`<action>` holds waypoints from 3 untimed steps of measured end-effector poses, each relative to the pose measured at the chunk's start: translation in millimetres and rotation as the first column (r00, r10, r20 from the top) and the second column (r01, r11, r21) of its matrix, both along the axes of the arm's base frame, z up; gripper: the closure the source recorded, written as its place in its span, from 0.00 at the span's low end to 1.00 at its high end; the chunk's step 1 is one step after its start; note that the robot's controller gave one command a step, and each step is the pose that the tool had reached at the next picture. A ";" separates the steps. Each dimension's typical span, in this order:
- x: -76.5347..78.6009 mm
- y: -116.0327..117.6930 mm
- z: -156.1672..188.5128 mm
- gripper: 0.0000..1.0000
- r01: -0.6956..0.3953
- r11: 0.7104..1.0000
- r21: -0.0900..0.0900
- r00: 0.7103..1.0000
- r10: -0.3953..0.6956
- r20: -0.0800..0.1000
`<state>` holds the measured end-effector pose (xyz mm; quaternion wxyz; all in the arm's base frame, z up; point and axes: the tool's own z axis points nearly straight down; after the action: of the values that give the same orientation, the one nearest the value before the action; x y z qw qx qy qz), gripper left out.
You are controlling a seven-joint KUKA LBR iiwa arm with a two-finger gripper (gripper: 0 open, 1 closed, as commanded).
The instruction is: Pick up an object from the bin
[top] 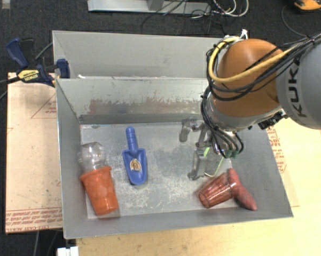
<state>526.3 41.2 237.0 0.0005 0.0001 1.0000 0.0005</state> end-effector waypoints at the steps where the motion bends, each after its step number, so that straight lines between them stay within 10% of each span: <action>1: -4.8 -31.4 -76.9 0.00 -0.136 0.991 0.001 0.991 0.136 -0.007; 2: -16.5 -74.5 -103.0 0.00 -0.218 0.976 -0.001 0.976 0.218 -0.001; 3: 11.0 -83.4 -142.9 0.00 -0.304 0.953 0.003 0.953 0.304 -0.006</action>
Offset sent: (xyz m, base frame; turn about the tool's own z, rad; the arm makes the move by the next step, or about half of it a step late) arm -0.0161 -0.0725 -0.1015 -0.2251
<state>537.3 -42.2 94.0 -0.0027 -0.1536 0.9881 0.0017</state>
